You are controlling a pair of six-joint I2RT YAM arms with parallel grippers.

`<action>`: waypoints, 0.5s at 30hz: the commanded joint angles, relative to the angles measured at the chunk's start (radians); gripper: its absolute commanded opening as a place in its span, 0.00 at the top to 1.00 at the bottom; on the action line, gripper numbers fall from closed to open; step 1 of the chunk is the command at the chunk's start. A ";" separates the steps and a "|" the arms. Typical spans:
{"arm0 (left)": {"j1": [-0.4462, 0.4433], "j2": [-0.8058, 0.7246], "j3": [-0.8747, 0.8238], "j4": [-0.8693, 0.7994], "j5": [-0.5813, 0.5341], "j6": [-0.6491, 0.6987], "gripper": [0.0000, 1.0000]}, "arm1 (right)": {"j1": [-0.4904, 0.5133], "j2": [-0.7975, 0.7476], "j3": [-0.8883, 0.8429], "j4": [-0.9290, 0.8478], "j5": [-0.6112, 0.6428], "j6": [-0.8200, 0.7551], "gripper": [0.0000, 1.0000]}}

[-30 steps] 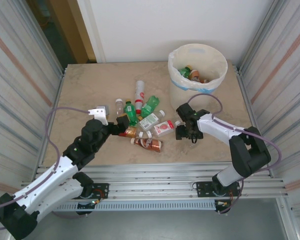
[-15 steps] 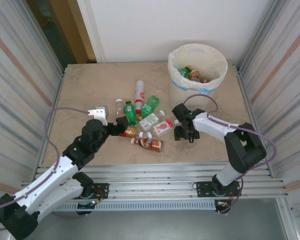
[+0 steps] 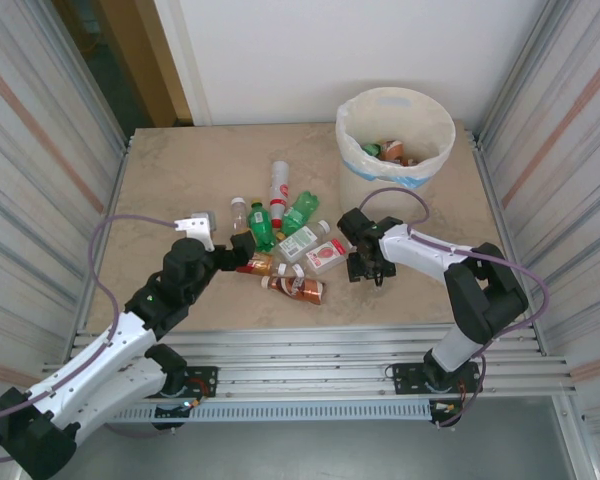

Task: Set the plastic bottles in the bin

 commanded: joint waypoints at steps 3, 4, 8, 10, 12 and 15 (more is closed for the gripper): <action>0.015 -0.005 0.029 -0.004 -0.029 -0.007 0.01 | 0.025 -0.044 0.053 -0.097 0.053 -0.005 0.65; 0.017 -0.003 0.033 -0.008 -0.026 -0.008 0.01 | 0.028 -0.057 0.064 -0.117 0.060 -0.004 0.66; 0.020 0.004 0.036 -0.008 -0.027 -0.014 0.01 | 0.042 -0.096 0.106 -0.174 0.079 0.007 0.68; 0.024 0.010 0.036 -0.001 -0.029 -0.019 0.01 | 0.050 -0.114 0.124 -0.197 0.085 0.011 0.69; 0.030 0.018 0.038 0.004 -0.024 -0.023 0.01 | 0.058 -0.132 0.137 -0.213 0.086 0.014 0.70; 0.033 0.027 0.044 0.008 -0.016 -0.025 0.01 | 0.070 -0.151 0.152 -0.227 0.078 0.013 0.71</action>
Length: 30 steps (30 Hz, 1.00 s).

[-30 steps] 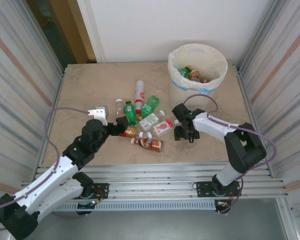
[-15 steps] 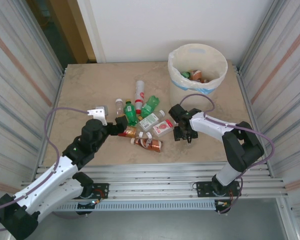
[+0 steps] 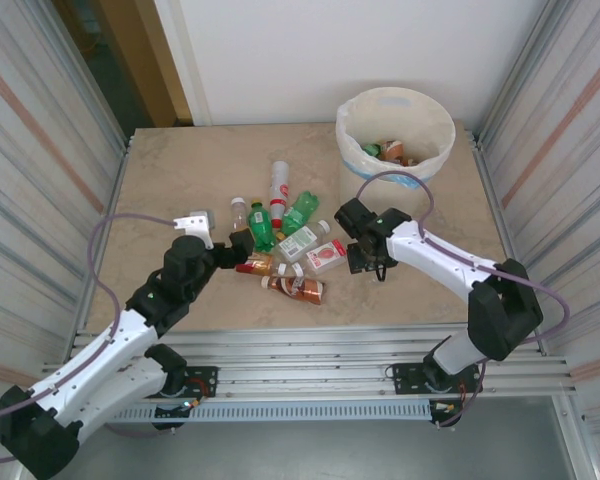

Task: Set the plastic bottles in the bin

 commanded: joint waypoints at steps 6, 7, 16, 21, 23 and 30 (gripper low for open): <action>0.009 0.004 0.035 0.009 -0.013 -0.025 0.01 | 0.024 -0.051 0.043 -0.073 0.010 0.009 0.73; 0.008 0.004 0.034 0.008 -0.014 -0.025 0.01 | 0.027 -0.053 0.044 -0.073 0.008 0.010 0.73; 0.012 -0.005 0.035 0.000 -0.010 -0.027 0.01 | 0.068 -0.065 0.043 -0.085 -0.010 0.009 0.74; 0.015 -0.015 0.020 0.005 -0.018 -0.032 0.01 | 0.085 -0.094 0.033 -0.091 -0.028 0.017 0.74; 0.018 -0.013 0.020 0.003 -0.019 -0.032 0.01 | 0.088 -0.110 0.027 -0.088 -0.038 0.018 0.74; 0.033 -0.004 0.039 -0.015 -0.014 -0.043 0.01 | 0.099 -0.136 0.042 -0.087 -0.054 0.002 0.74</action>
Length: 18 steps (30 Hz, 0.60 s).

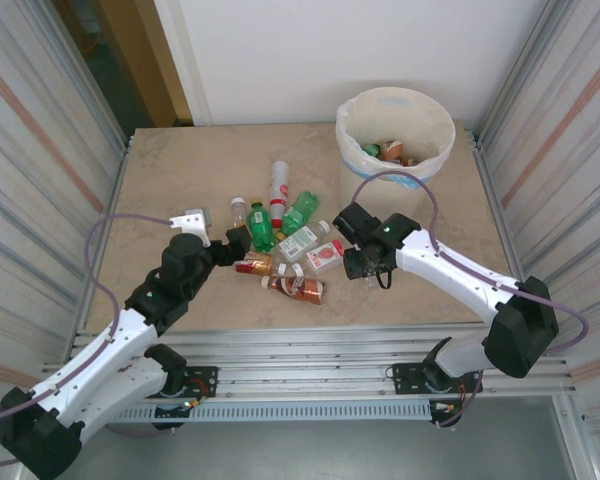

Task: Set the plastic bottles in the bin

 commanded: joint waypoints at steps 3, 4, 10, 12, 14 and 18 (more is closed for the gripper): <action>0.008 0.000 0.041 -0.026 -0.011 -0.039 0.01 | 0.035 -0.027 0.068 -0.037 -0.017 -0.020 0.74; 0.008 0.000 0.045 -0.034 -0.012 -0.045 0.01 | 0.045 -0.026 0.085 -0.041 -0.018 -0.025 0.74; 0.009 -0.009 0.061 -0.084 -0.028 -0.075 0.01 | 0.112 -0.020 0.206 -0.071 -0.007 -0.048 0.74; 0.012 -0.016 0.057 -0.079 -0.028 -0.082 0.01 | 0.128 -0.024 0.247 -0.073 -0.004 -0.056 0.74; 0.011 -0.020 0.053 -0.076 -0.029 -0.084 0.01 | 0.133 -0.028 0.294 -0.068 -0.008 -0.068 0.74; 0.013 -0.032 0.053 -0.081 -0.032 -0.084 0.01 | 0.133 -0.021 0.418 -0.084 0.012 -0.087 0.76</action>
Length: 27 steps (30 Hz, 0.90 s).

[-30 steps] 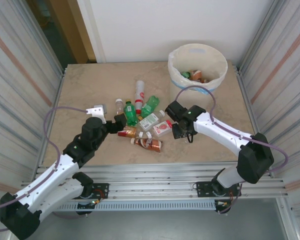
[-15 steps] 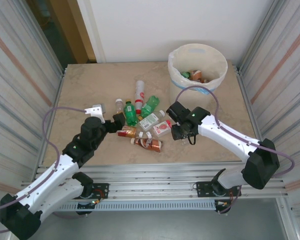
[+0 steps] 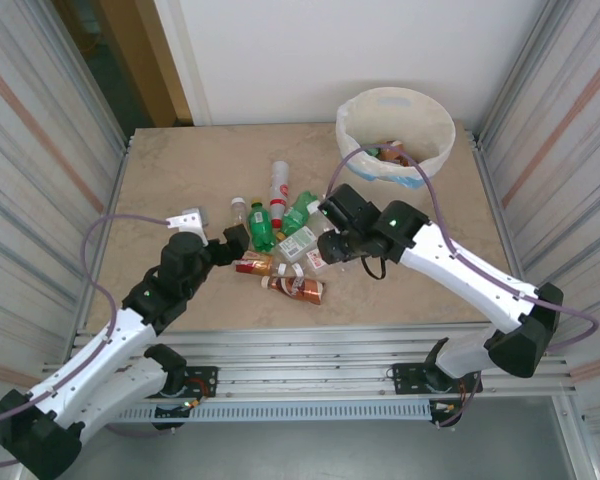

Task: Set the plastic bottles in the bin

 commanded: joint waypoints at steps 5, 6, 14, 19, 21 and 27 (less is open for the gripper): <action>0.012 -0.040 0.012 0.010 -0.029 -0.020 0.01 | -0.015 -0.009 0.266 -0.023 0.042 -0.102 0.77; 0.012 -0.040 0.016 0.008 -0.029 -0.017 0.01 | -0.030 -0.005 0.300 -0.027 0.040 -0.112 0.76; 0.013 -0.043 0.029 -0.010 -0.016 -0.011 0.01 | -0.255 0.070 0.530 -0.025 -0.018 -0.186 0.77; 0.013 -0.038 0.028 -0.003 -0.005 -0.014 0.01 | -0.397 0.161 0.666 -0.010 -0.048 -0.244 0.77; 0.012 -0.025 0.017 0.010 0.000 -0.016 0.01 | -0.451 0.213 0.737 -0.018 -0.058 -0.261 0.77; 0.012 0.031 0.011 0.096 0.043 -0.004 0.01 | -0.566 0.347 0.907 -0.046 -0.088 -0.295 0.78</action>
